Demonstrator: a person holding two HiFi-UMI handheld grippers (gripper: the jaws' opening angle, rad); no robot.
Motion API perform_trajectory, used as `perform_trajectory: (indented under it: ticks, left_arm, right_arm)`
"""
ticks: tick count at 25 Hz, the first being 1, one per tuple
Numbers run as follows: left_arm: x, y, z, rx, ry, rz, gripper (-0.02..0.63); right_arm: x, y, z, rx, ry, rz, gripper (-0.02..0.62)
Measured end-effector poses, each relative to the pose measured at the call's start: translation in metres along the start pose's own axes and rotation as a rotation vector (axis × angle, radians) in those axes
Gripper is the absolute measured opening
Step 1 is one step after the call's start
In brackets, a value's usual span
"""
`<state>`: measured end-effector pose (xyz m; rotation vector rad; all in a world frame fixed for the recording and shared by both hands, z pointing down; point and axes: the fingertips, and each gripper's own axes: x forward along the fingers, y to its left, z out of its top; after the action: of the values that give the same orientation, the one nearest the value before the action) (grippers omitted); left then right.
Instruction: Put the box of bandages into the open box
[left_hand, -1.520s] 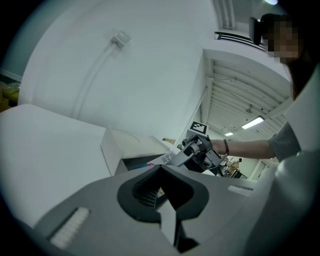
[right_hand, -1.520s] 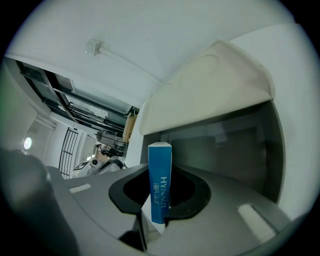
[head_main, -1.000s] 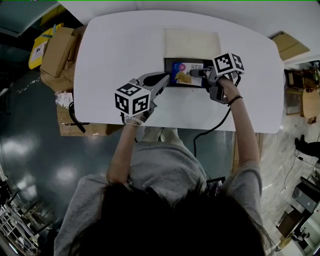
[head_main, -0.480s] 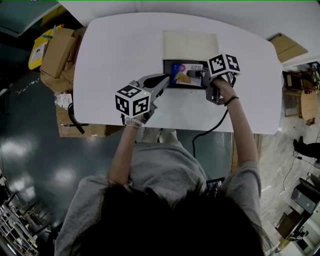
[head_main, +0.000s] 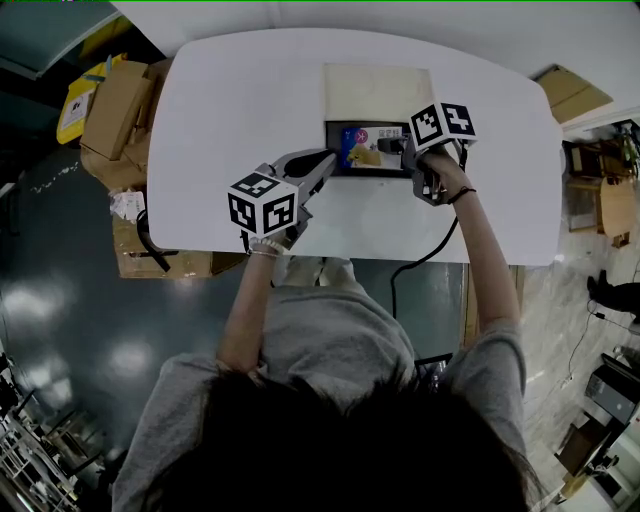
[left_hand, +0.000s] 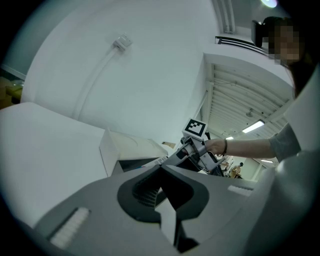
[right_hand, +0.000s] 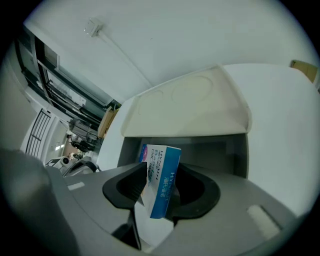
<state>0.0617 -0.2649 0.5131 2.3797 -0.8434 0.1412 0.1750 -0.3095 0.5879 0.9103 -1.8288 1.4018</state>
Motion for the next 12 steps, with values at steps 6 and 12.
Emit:
perform_trajectory:
  ticks: [6,12]
  left_arm:
    - [-0.002,0.002,0.0,-0.001,-0.003,-0.002,-0.005]
    - [-0.003,-0.003,0.0,0.0,-0.002,-0.01,-0.005]
  right_arm:
    - [-0.003,-0.008,0.001,-0.026,-0.001,-0.058,0.196]
    - [-0.004,-0.015,-0.003,-0.058,0.015,-0.124,0.221]
